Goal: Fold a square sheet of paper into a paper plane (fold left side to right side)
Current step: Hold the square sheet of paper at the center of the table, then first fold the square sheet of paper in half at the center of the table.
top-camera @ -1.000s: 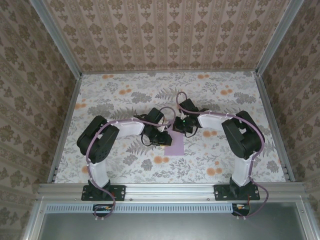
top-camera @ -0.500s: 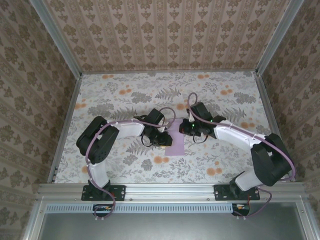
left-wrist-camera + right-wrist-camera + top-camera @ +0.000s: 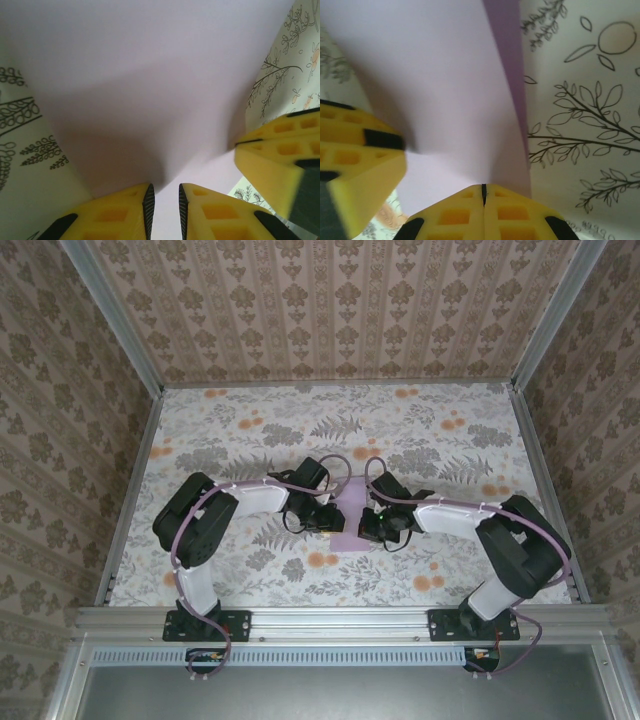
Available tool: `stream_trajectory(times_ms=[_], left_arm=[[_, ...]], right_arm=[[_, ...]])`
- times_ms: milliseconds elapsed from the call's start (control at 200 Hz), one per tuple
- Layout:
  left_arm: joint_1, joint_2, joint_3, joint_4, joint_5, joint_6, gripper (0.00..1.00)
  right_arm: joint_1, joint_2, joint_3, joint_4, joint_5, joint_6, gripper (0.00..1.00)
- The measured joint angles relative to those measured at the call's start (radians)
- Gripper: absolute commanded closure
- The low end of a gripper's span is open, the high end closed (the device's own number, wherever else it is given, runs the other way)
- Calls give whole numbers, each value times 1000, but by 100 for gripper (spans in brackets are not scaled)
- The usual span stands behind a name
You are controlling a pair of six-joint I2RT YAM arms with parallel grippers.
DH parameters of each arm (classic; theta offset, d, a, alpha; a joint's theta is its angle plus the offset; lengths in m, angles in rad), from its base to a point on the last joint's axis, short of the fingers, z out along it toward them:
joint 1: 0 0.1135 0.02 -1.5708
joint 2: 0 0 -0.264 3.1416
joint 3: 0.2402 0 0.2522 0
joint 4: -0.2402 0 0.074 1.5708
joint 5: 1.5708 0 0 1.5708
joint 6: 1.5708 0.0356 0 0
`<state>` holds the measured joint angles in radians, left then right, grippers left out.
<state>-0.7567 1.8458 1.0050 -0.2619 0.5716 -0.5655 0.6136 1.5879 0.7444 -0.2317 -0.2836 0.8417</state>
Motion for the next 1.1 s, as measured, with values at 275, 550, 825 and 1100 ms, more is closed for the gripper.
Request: stream_trajectory(times_ms=[275,550,825,1100], left_arm=[[-3,0,27,-37,-1,-3,72],[5,0,109,-51,1,-3,73],[24,24,117,5,-1,-2,81],[39,35,117,63,-16,2,83]], right_arm=[[1,12,20,-31,21,0,100],[2,19,26,-38,21,0,100],[2,30,44,-61,21,-1,100],[3,35,54,-76,22,-5,100]])
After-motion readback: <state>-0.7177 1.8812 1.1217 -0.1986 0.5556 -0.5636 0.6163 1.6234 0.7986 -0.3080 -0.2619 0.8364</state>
